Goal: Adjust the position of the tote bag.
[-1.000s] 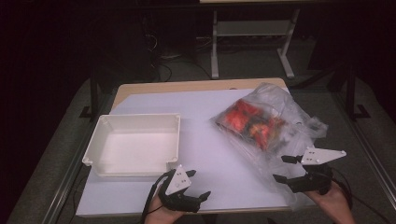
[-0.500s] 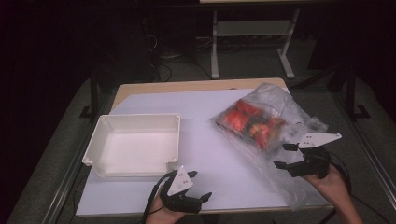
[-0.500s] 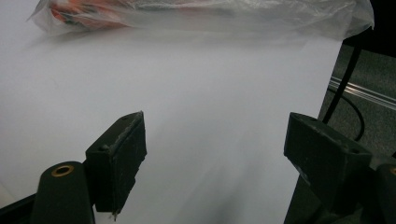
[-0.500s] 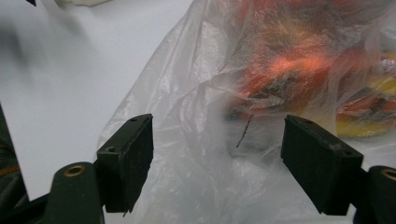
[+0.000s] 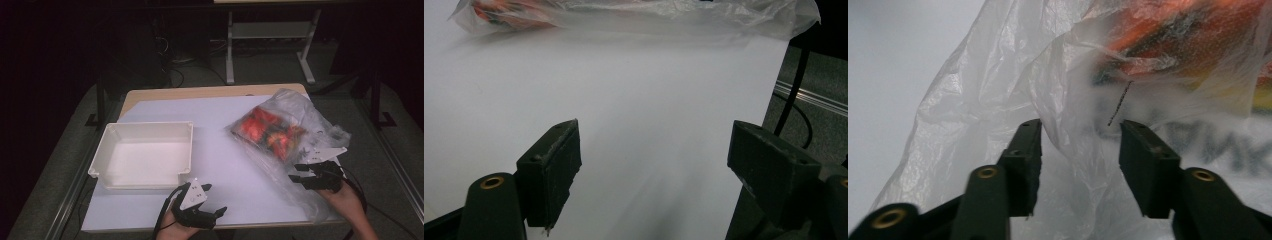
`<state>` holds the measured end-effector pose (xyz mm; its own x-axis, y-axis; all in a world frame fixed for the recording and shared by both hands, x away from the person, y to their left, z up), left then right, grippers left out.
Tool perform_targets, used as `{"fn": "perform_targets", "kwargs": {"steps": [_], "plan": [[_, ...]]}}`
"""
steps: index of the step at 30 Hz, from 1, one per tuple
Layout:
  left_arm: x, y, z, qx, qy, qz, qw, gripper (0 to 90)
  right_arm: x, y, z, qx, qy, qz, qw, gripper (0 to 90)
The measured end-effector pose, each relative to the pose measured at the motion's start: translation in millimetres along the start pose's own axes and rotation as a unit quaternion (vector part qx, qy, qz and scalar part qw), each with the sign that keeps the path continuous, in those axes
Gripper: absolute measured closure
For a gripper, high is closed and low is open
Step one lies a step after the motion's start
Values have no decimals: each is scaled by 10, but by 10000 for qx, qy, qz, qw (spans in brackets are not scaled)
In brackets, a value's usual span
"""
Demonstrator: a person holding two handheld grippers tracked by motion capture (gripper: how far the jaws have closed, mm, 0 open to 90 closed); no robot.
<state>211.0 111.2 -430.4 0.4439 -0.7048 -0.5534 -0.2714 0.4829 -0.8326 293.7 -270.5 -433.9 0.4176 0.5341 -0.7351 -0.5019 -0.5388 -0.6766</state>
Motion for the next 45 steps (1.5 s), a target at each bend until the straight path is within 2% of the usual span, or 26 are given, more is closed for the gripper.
{"fn": "perform_targets", "kwargs": {"steps": [9,13,22,37,45], "plan": [[-9,3,16,-13,-26,-15,10000,214,60,0,21,-85,-85,121,9999,811],[-16,3,14,-17,-23,-21,10000,214,46,5,31,-139,-116,94,9998,861],[5,2,3,-15,-2,-4,10000,214,19,12,39,-104,-203,10,9997,877],[2,2,8,8,-4,-16,10000,214,29,-2,95,-197,-317,17,9993,877],[-3,-2,9,13,-3,-29,10000,214,57,-32,184,-303,-441,35,9986,879]]}}
Point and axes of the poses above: each handheld gripper's, and its own axes: x roughly forward along the jaws, y roughly out of its underside, z roughly to its left, the point moved 1 cm from there along x, roughly forward along the jaws, and after that the axes turned 2 degrees about x, right-handed, at the moved point
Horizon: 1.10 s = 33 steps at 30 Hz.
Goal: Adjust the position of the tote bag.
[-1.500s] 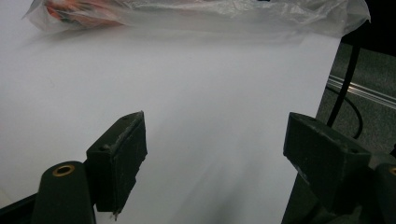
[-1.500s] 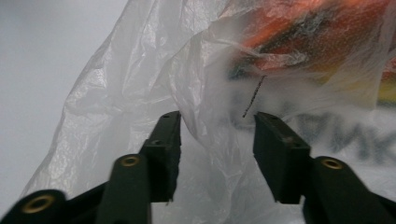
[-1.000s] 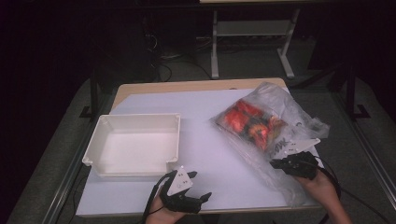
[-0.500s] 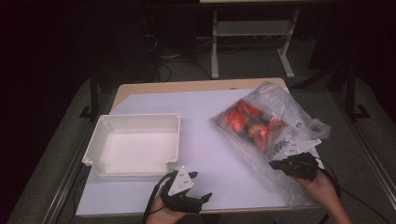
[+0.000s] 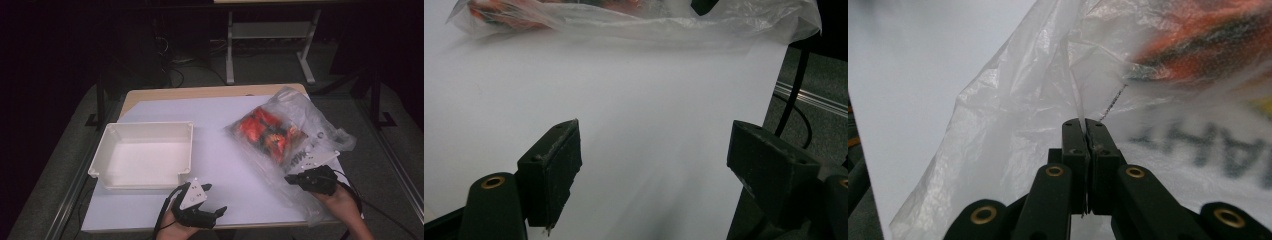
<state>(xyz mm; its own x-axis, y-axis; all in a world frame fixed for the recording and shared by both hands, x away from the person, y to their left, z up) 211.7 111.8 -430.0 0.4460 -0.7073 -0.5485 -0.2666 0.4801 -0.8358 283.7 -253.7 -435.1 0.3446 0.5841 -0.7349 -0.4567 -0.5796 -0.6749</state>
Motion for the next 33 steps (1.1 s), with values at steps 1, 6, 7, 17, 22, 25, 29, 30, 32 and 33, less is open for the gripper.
{"fn": "perform_targets", "kwargs": {"steps": [1,6,7,17,22,25,29,30,32,33], "plan": [[-1,-1,0,3,0,1,10000,214,6,-8,18,-16,-17,12,10000,879],[-2,-2,-1,13,1,0,10000,214,36,-63,110,-144,-85,26,9999,880],[-2,-3,-3,9,4,-3,10000,214,47,-74,131,-166,-111,22,9998,880],[1,-5,-15,18,10,9,10000,214,165,-210,360,-446,-382,40,9983,880],[-2,-6,-15,6,6,2,10000,214,236,-285,450,-518,-538,-1,9972,881],[-2,-7,-16,11,2,4,10000,214,295,-331,504,-580,-619,-2,9964,881],[-1,-7,-18,14,1,10,10000,214,391,-392,578,-695,-706,38,9951,881],[-1,-7,-18,14,1,10,10000,214,391,-392,578,-695,-706,38,9951,881],[-1,-8,-21,19,-3,21,10000,214,465,-447,637,-740,-813,41,9939,881],[-2,-8,-21,18,-5,21,10000,214,489,-468,660,-757,-829,40,9937,881]]}}
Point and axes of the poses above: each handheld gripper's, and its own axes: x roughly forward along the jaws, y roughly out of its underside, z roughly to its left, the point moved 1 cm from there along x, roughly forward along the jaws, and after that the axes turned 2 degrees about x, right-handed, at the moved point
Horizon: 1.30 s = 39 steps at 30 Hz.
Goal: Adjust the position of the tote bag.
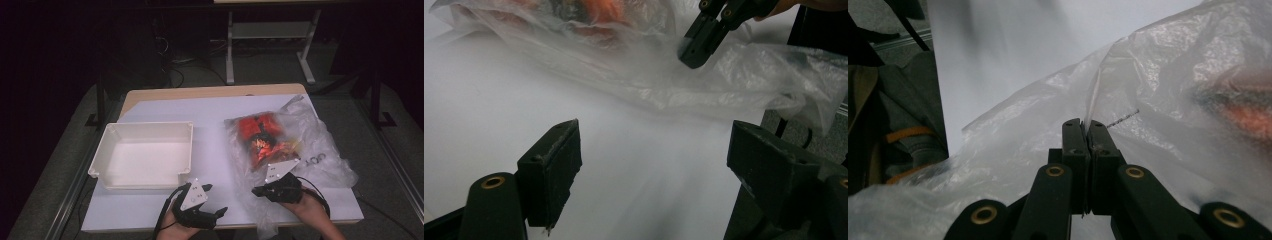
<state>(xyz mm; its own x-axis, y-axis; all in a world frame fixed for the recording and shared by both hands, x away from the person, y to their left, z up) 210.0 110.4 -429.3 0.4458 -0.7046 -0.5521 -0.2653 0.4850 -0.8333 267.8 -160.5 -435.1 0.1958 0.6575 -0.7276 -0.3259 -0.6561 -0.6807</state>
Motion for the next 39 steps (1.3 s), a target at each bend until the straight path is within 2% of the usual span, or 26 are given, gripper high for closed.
{"fn": "perform_targets", "kwargs": {"steps": [6,12,13,17,21,22,23,24,30,34,39], "plan": [[-7,1,4,9,-5,-26,10000,215,154,-150,66,-168,-75,55,9998,882],[-40,1,16,-22,-29,-54,10000,215,312,-341,123,-310,-201,-16,9993,884],[-46,2,21,-11,-34,-55,10000,215,339,-371,123,-396,-194,-9,9990,884],[-59,2,29,-38,-43,-85,9999,216,413,-449,156,-368,-213,6,9991,881],[-57,4,27,-50,-34,-84,9999,216,411,-440,141,-402,-186,29,9990,816],[-52,-1,24,-51,-22,-76,10000,216,359,-434,134,-321,-132,-43,9994,753],[-52,-1,24,-51,-22,-76,10000,216,359,-434,134,-321,-132,-43,9994,753],[-49,-6,23,-46,-19,-70,10000,215,269,-430,130,-193,-140,-141,9996,675],[-6,-115,15,4,53,-101,9999,221,-179,-333,73,133,-31,-552,9984,552],[56,-225,-13,67,123,-106,9998,230,-475,-205,-27,236,219,-697,9970,489],[156,-328,-45,115,162,-77,9998,242,-731,-30,-166,309,605,-756,9948,437]]}}
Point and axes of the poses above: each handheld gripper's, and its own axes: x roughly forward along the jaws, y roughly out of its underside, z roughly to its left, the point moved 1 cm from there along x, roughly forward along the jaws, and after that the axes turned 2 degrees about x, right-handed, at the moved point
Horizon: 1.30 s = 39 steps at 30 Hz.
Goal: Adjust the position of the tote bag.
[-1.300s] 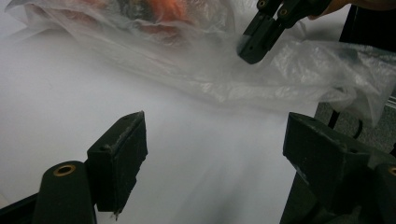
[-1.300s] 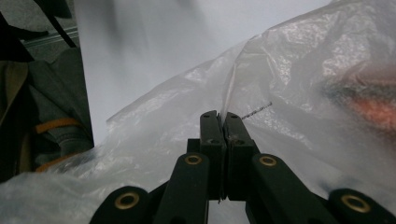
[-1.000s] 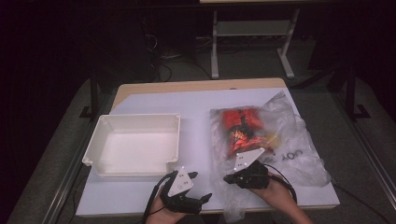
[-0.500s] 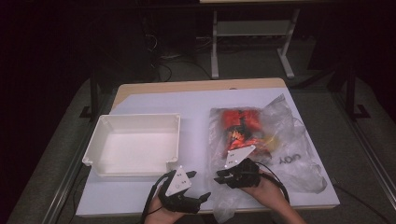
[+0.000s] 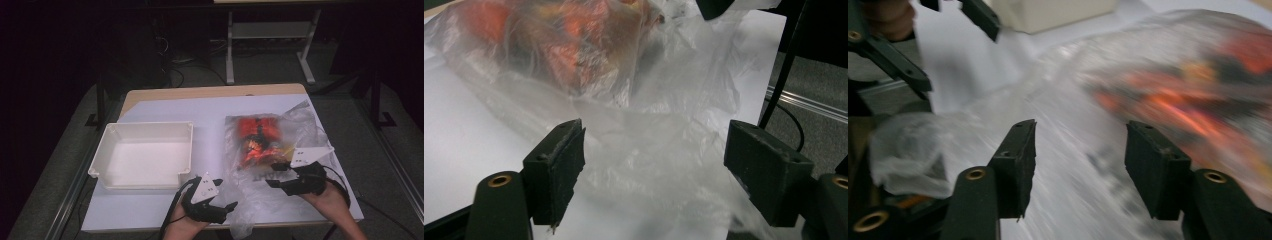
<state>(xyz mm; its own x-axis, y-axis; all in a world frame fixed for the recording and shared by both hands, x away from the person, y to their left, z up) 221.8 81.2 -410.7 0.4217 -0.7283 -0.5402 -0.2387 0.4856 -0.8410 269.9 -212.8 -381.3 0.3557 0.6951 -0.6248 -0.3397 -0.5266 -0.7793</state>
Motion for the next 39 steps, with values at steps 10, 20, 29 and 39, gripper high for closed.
{"fn": "perform_targets", "kwargs": {"steps": [10,20,29,39], "plan": [[298,-150,152,-140,-264,192,9994,255,-278,252,-388,72,616,221,9978,385],[604,-121,220,-317,-483,403,9975,327,-99,550,-700,304,643,638,9954,350],[762,-72,296,-533,-587,728,9942,473,139,592,-716,375,684,806,9937,473],[844,-54,372,-662,-688,837,9919,610,187,566,-660,238,605,813,9946,684]]}}
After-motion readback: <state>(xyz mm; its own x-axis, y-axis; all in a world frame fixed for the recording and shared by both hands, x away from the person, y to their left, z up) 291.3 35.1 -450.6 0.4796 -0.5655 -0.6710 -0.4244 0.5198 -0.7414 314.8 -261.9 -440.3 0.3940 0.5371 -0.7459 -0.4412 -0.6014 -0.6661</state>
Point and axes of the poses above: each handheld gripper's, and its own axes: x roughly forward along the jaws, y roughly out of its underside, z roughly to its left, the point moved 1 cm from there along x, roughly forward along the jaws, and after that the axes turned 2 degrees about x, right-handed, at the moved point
